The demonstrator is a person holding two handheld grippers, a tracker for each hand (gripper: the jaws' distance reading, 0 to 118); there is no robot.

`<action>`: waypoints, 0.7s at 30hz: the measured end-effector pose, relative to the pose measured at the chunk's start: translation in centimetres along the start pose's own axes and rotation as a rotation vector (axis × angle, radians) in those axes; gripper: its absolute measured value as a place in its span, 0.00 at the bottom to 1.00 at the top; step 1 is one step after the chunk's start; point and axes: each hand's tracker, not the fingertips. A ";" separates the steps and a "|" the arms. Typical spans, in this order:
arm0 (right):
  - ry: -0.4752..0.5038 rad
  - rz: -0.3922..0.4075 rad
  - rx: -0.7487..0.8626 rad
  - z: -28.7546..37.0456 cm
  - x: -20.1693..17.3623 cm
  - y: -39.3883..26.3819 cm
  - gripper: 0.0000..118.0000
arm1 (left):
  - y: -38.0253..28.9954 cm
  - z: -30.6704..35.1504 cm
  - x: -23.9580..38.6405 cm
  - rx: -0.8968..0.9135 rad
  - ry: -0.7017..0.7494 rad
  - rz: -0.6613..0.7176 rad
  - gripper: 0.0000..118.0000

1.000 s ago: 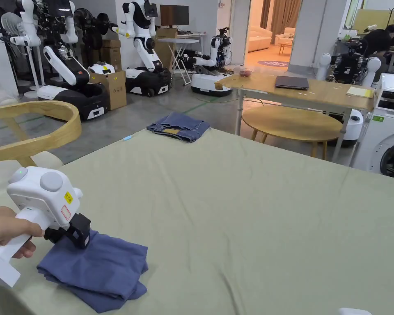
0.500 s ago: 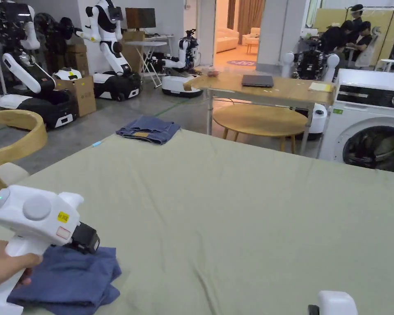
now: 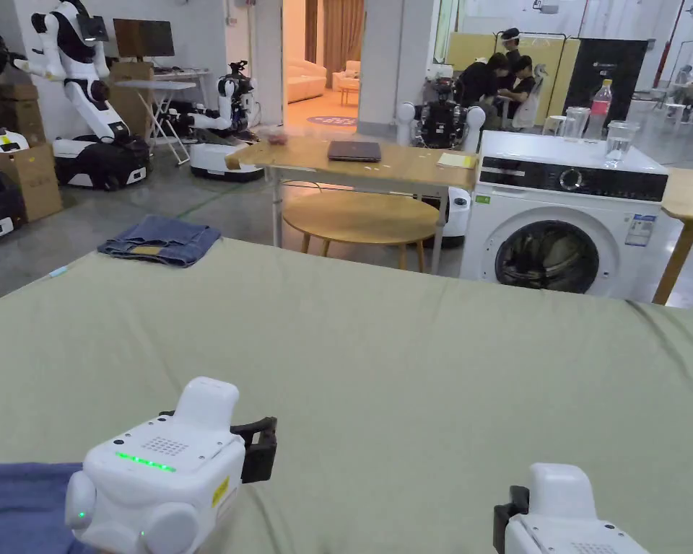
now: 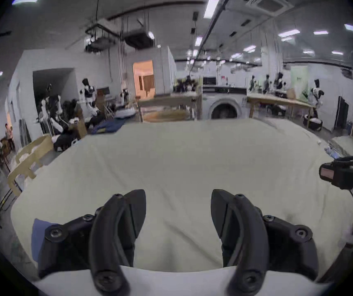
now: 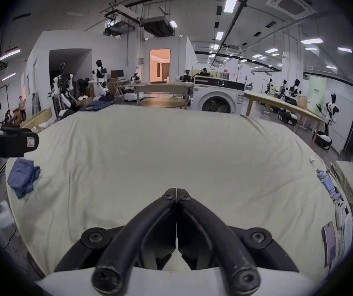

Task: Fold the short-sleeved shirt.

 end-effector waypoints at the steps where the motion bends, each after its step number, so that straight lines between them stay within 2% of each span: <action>1: -0.011 -0.007 0.014 0.2 0.4 0.2 0.00 | 0.1 0.0 0.9 0.026 -0.008 0.012 0.53; 4: -0.037 -0.030 0.061 1.0 1.6 0.8 0.00 | 0.5 -0.1 3.8 0.071 -0.036 0.055 0.53; 5: -0.040 -0.039 0.080 1.3 2.1 0.9 0.00 | 0.6 -0.1 4.7 0.087 -0.027 0.052 0.49; 8: -0.077 -0.063 0.144 2.1 3.0 1.0 0.00 | 0.8 0.0 7.1 0.144 -0.011 0.050 0.26; 12: -0.104 -0.090 0.206 2.9 4.1 0.9 0.00 | 1.1 0.6 9.6 0.210 0.020 -0.001 0.03; 15: -0.120 -0.095 0.233 3.3 4.5 0.8 0.00 | 1.3 1.0 10.1 0.250 0.017 0.005 0.00; 21: -0.133 -0.085 0.283 4.1 4.8 1.0 0.00 | 1.3 1.1 10.0 0.281 0.025 0.047 0.00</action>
